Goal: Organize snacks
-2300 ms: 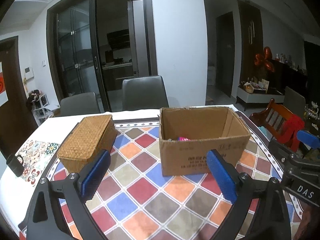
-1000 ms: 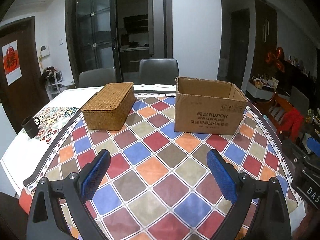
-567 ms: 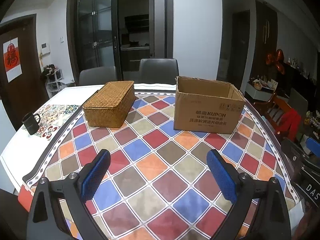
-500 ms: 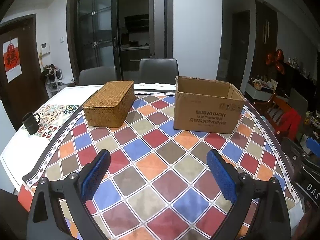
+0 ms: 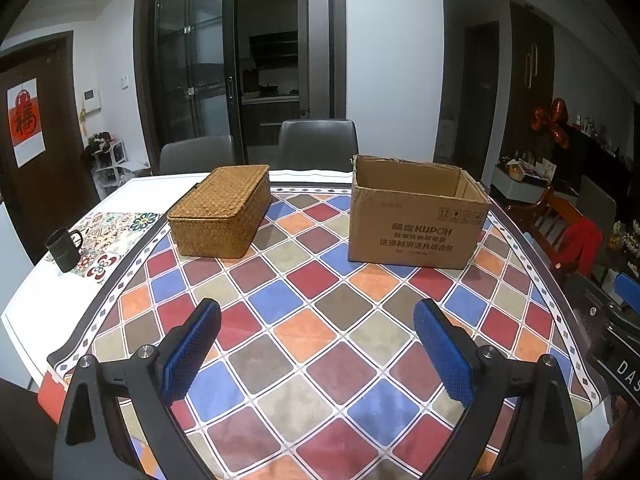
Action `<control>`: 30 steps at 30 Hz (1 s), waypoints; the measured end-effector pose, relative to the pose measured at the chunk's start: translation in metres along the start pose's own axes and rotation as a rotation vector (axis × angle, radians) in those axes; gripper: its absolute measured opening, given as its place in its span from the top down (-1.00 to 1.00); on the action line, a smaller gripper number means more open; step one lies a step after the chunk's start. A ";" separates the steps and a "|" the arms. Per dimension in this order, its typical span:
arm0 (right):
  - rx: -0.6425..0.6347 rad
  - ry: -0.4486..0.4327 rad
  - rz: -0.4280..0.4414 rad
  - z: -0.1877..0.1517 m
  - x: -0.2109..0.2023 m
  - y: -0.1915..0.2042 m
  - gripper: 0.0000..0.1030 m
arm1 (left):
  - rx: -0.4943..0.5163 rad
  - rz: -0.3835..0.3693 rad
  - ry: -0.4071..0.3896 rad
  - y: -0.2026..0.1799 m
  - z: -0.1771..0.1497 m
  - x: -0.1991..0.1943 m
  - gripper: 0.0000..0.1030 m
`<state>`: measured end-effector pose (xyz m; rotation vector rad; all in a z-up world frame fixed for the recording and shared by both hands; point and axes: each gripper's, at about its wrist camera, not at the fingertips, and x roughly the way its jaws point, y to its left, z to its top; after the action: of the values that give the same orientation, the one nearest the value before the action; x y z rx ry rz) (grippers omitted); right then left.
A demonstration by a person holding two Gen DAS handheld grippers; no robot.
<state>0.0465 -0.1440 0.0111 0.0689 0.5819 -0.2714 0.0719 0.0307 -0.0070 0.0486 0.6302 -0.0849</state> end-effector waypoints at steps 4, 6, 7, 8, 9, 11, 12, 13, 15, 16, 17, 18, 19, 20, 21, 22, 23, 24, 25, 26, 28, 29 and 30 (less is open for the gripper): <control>-0.001 -0.002 -0.001 0.000 0.000 -0.001 -0.66 | 0.000 0.002 -0.002 0.000 0.000 0.000 -0.91; 0.001 -0.005 -0.003 -0.001 0.000 -0.002 -0.66 | -0.001 0.002 -0.004 0.001 0.000 0.000 -0.91; 0.001 -0.006 -0.003 -0.001 0.000 -0.002 -0.66 | 0.000 0.002 -0.003 0.001 0.000 0.000 -0.91; 0.002 -0.005 -0.002 -0.001 0.000 -0.002 -0.66 | 0.001 0.003 -0.003 0.001 0.000 0.000 -0.91; 0.003 -0.005 0.000 -0.001 0.000 -0.002 -0.66 | 0.004 0.003 -0.002 0.001 0.001 0.000 -0.91; 0.000 -0.004 -0.003 -0.001 0.000 -0.002 -0.66 | 0.001 0.002 -0.002 0.001 0.001 0.000 -0.91; 0.002 -0.005 -0.003 -0.001 0.000 -0.002 -0.66 | 0.001 0.002 -0.001 0.001 0.001 0.000 -0.91; 0.002 -0.005 -0.002 -0.001 0.000 -0.002 -0.66 | 0.002 0.003 -0.003 0.001 0.001 0.000 -0.91; 0.001 -0.006 -0.003 -0.001 0.000 -0.002 -0.66 | 0.002 0.003 -0.004 0.001 0.001 0.000 -0.91; 0.001 -0.005 -0.003 -0.001 0.000 -0.002 -0.66 | 0.001 0.003 -0.003 0.001 0.001 0.000 -0.91; 0.002 -0.004 -0.003 -0.001 0.000 -0.002 -0.66 | 0.000 0.004 -0.003 0.001 0.001 0.001 -0.91; 0.002 -0.004 -0.003 -0.001 0.000 -0.002 -0.66 | 0.000 0.004 -0.002 0.001 0.001 0.001 -0.91; 0.003 -0.004 -0.003 -0.001 0.000 -0.002 -0.66 | 0.000 0.004 -0.004 0.001 0.001 0.000 -0.91; 0.002 -0.004 -0.002 -0.001 0.000 -0.002 -0.66 | 0.000 0.005 -0.005 0.002 0.001 0.000 -0.91; 0.002 -0.004 -0.002 -0.001 0.000 -0.002 -0.66 | 0.001 0.006 -0.005 0.002 0.002 0.000 -0.91; 0.002 -0.005 -0.002 -0.001 0.000 -0.003 -0.66 | 0.000 0.006 -0.005 0.002 0.002 0.000 -0.91; 0.003 -0.004 -0.002 -0.001 0.000 -0.003 -0.66 | -0.001 0.005 -0.006 0.003 0.002 0.000 -0.91; 0.002 -0.004 -0.001 -0.001 0.000 -0.003 -0.66 | -0.001 0.006 -0.006 0.002 0.002 0.000 -0.91; 0.001 -0.004 -0.001 -0.002 0.000 -0.003 -0.66 | 0.000 0.007 -0.006 0.002 0.001 0.000 -0.91; 0.002 -0.005 -0.001 -0.002 0.000 -0.003 -0.66 | -0.001 0.007 -0.005 0.002 0.001 0.000 -0.91; 0.002 -0.005 -0.002 -0.002 0.000 -0.003 -0.66 | 0.000 0.006 -0.005 0.002 0.000 0.000 -0.91; 0.003 -0.005 -0.001 -0.002 0.000 -0.003 -0.66 | 0.001 0.006 -0.006 0.002 0.000 0.000 -0.91; 0.003 -0.006 -0.001 -0.001 0.000 -0.003 -0.66 | 0.004 0.007 -0.007 0.002 0.001 0.000 -0.91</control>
<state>0.0449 -0.1466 0.0100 0.0708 0.5760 -0.2731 0.0726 0.0326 -0.0058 0.0539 0.6231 -0.0796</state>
